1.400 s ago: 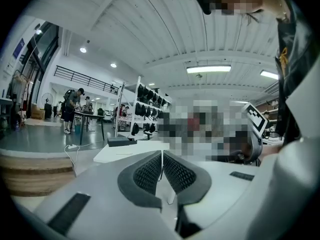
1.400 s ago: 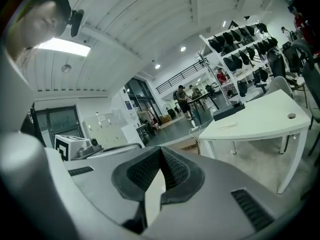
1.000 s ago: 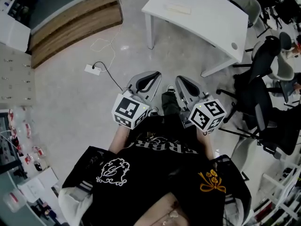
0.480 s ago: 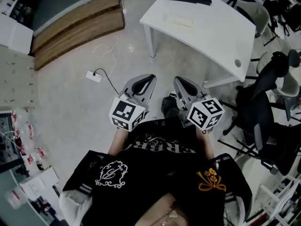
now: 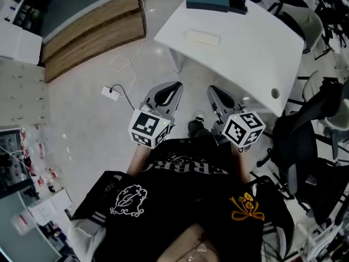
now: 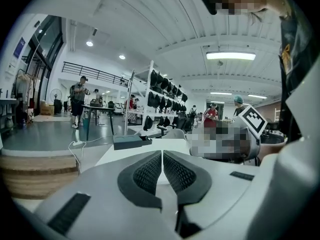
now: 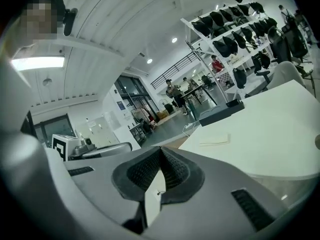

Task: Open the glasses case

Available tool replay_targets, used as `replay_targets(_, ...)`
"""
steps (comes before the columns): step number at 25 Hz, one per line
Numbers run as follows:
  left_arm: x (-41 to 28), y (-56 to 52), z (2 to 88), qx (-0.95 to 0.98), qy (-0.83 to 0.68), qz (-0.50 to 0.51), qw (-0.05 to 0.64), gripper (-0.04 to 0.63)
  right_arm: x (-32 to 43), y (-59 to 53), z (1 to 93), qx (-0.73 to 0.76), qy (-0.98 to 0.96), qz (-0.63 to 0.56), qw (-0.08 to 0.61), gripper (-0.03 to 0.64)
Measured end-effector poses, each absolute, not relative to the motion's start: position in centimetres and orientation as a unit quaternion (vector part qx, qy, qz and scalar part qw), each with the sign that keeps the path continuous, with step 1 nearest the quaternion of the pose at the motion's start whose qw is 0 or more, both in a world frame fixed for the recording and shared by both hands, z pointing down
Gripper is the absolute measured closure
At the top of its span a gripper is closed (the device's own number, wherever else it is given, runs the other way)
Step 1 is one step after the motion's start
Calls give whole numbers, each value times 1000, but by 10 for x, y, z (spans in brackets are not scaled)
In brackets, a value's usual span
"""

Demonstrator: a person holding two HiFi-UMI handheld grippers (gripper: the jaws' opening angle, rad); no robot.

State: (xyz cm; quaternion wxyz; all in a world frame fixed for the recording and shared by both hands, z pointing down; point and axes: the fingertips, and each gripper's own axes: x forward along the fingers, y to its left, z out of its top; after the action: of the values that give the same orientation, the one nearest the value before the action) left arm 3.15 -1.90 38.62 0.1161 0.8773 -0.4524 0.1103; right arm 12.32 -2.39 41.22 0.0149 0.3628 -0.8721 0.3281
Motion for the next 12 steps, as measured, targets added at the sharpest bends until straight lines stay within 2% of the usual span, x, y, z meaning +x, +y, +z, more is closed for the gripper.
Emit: replay_targets(12, 61, -83, 392, 866, -469, 133, 114, 569, 165, -83, 435, 364, -864, 347, 14, 603)
